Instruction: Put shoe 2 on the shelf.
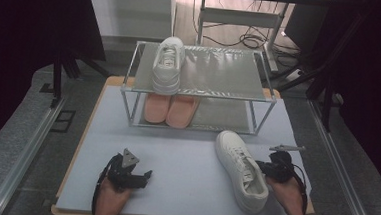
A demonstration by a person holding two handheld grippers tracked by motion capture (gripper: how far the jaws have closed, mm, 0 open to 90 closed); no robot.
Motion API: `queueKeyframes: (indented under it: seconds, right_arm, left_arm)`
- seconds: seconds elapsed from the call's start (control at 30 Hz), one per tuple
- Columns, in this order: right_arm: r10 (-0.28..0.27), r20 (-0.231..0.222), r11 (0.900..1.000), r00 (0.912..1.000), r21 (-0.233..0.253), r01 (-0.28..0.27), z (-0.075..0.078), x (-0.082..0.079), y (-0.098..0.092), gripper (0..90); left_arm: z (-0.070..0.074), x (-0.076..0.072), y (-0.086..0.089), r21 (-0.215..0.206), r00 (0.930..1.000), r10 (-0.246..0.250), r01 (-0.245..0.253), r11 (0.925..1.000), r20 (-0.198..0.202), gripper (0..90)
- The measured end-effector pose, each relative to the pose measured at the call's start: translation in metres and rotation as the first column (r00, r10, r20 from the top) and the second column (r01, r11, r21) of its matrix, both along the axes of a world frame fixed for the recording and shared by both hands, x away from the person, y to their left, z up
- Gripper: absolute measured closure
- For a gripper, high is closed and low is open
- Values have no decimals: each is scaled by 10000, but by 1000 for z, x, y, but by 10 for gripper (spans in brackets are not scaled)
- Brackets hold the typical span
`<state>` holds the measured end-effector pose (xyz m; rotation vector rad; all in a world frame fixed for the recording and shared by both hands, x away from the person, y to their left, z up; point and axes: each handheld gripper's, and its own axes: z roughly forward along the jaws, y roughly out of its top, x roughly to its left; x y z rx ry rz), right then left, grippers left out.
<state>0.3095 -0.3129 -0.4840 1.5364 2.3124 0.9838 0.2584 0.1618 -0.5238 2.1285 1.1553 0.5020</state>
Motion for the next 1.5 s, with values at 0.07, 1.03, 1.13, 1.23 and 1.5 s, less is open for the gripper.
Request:
queueKeyframes:
  seconds: [0.07, 1.03, 1.13, 1.23, 1.5]
  right_arm:
    - [109, -17, 9999, 9999, -3, -109, 0, 0, 0, 900]
    - [1078, -237, 9941, 9939, 176, -1074, 0, -6, 38, 900]
    - [1228, -240, 9922, 9921, 246, -1222, -1, 0, 47, 900]
    - [1452, -266, 9891, 9890, 284, -1444, -2, 7, 55, 900]
    - [2303, -526, 9728, 9717, 357, -2287, -4, 28, 81, 900]
  left_arm:
    - [0, 0, 0, 11, 10000, 2, -2, 10000, 13, 135]
    - [0, 0, 0, 8, 10000, 3, -3, 10000, 14, 135]
    - [0, 0, 0, 12, 10000, 3, -3, 10000, 16, 135]
    - [0, 0, 0, 8, 10000, 1, -1, 10000, 10, 135]
    - [0, 0, 0, 14, 10000, -7, 7, 10000, 1, 135]
